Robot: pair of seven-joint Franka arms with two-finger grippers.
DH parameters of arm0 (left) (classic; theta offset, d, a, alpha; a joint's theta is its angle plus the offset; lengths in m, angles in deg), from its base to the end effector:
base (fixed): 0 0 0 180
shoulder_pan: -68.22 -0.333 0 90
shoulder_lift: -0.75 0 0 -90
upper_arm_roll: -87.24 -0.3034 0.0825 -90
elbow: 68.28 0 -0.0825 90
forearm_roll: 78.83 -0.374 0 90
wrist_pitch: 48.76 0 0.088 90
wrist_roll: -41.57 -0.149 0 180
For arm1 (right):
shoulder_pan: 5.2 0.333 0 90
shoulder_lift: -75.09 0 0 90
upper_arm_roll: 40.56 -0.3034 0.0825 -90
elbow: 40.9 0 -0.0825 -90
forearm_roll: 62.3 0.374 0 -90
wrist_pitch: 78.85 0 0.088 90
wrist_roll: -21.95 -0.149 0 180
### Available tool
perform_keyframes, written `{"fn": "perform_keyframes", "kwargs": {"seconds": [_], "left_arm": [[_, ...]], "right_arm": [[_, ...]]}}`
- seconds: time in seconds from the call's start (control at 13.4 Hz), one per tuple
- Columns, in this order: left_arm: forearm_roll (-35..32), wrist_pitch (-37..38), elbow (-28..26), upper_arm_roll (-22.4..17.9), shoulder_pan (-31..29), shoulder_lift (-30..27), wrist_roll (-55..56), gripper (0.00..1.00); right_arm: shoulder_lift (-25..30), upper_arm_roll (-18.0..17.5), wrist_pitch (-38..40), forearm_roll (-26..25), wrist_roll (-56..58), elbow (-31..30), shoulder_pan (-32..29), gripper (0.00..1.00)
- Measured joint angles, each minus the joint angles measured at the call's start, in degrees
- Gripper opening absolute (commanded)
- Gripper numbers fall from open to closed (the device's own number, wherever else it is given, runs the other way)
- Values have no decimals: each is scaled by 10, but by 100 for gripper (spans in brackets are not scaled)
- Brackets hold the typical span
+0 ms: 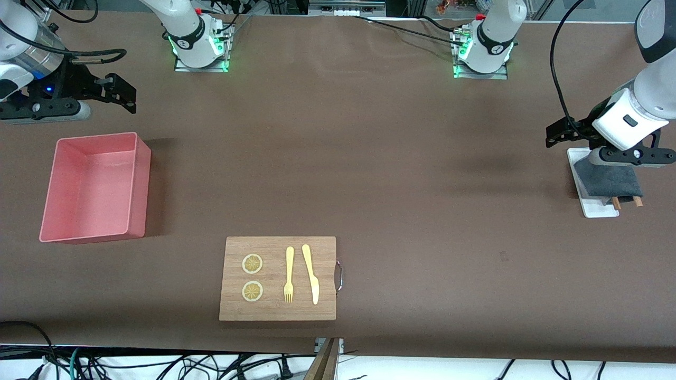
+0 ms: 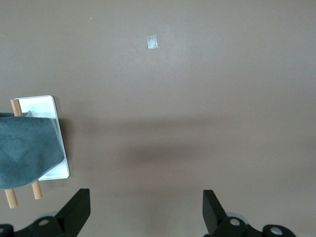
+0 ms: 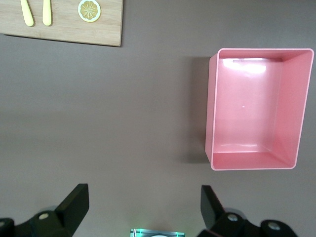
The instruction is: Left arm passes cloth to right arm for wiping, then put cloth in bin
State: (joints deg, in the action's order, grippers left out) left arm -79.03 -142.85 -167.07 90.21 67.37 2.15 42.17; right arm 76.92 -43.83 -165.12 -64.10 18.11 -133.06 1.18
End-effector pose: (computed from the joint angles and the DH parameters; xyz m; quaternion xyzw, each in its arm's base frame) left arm 0.5439 -0.0194 0.4918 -0.9985 0.0135 0.0531 0.0024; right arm 0.5178 0.0835 0.5644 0.9980 0.0501 -0.0332 0.0207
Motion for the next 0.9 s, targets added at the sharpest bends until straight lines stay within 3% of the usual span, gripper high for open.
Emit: {"fn": "perform_keyframes", "kwargs": {"seconds": [0.37,0.6,0.9], "left_arm": [[-8,63,0,0,0,3,-11,100],[-63,73,-1,0,1,27,-66,100],[-148,46,-4,-5,-10,99,-188,100]], "right_arm": [[0,0,0,0,0,0,0,100],[0,0,0,0,0,0,0,100],[0,0,0,0,0,0,0,100]]}}
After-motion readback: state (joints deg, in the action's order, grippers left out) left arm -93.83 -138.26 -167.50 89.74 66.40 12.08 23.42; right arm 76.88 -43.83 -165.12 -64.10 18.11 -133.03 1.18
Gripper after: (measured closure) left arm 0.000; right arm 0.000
